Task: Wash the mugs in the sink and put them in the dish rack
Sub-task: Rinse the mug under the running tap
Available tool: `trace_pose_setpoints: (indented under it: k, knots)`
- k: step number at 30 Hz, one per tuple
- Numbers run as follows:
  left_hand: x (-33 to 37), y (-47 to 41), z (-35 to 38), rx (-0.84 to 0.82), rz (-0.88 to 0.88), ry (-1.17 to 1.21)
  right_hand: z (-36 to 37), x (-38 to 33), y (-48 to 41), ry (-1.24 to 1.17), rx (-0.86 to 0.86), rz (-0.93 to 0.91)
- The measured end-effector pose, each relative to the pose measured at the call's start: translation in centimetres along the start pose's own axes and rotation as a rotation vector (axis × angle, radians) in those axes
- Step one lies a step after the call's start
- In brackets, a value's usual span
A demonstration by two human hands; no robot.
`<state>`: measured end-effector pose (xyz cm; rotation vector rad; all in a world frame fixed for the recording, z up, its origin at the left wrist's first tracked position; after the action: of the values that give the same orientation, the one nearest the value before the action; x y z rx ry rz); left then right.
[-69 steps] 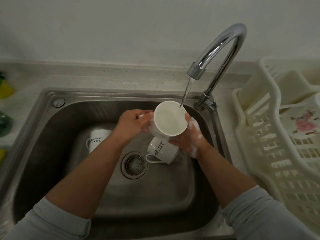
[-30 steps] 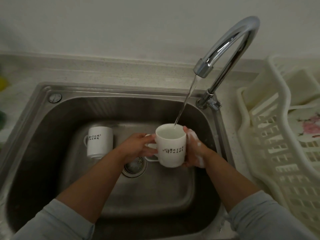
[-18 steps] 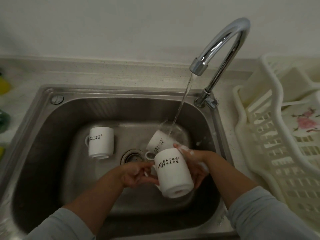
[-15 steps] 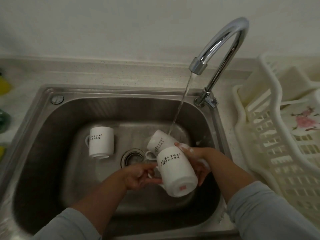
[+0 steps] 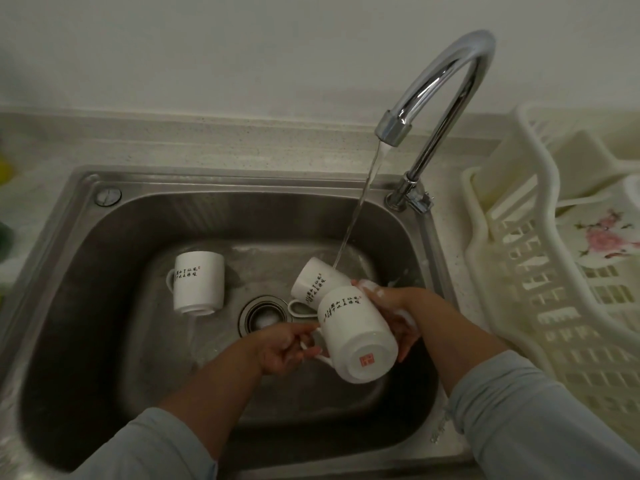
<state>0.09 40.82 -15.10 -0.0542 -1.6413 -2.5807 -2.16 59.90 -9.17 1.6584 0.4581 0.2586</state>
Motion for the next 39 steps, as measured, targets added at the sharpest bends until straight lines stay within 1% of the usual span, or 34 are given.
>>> trace_pose_setpoints:
  k: [8, 11, 14, 16, 17, 19, 22, 25, 29, 32, 35, 36, 39]
  knots:
    - [0.7, 0.3, 0.2, 0.058, 0.023, -0.112, -0.2, 0.1, -0.2, -0.016, 0.044, -0.049]
    - [1.1, 0.5, 0.1, 0.058, 0.038, -0.111, -0.4, 0.1, -0.4, -0.027, 0.048, -0.070]
    - [2.0, 0.9, 0.3, 0.075, 0.103, -0.136, 0.0, 0.1, -0.8, -0.151, -0.003, -0.112]
    - [3.3, 1.4, 0.6, 0.072, 0.177, -0.173, 0.3, -0.1, -0.9, -0.306, -0.069, -0.163]
    - [3.9, 1.9, 0.8, 0.079, 0.209, -0.239, 0.6, -0.3, -0.7, -0.365, -0.104, -0.205]
    - [5.2, 3.3, 1.2, 0.151, 0.304, -0.396, 1.2, -0.8, -0.5, -0.491, -0.137, -0.282]
    - [7.1, 4.9, 1.7, 0.257, 0.514, -0.544, 2.2, -1.6, -0.7, -0.663, -0.139, -0.366]
    - [8.7, 5.9, 2.1, 0.329, 0.630, -0.564, 2.8, -3.0, -0.4, -0.857, -0.132, -0.454]
    - [9.8, 7.0, 2.7, 0.391, 0.771, -0.568, 1.8, -4.4, 0.2, -0.901, -0.044, -0.561]
    - [10.5, 7.7, 2.9, 0.451, 0.873, -0.600, 1.1, -5.3, 0.4, -0.916, -0.063, -0.638]
    - [10.9, 8.4, 3.4, 0.506, 1.001, -0.652, 0.6, -5.8, 1.1, -1.004, -0.101, -0.736]
    - [10.9, 8.5, 3.7, 0.509, 1.034, -0.661, 0.4, -5.9, 1.2, -1.044, -0.101, -0.770]
    - [11.0, 8.5, 4.7, 0.456, 1.115, -0.652, -0.6, -5.3, 1.3, -1.094, 0.006, -0.806]
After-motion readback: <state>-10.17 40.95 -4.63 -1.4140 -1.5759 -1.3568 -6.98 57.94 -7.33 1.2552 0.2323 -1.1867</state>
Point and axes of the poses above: each hand's wrist, its own y-axis away from the middle knuckle, its own z-axis out of the palm, x = y × z, the point moved 4 cm from there along -y, towards the middle knuckle, and after that the axes turned 3 degrees about -z, right-handed, at the moved point
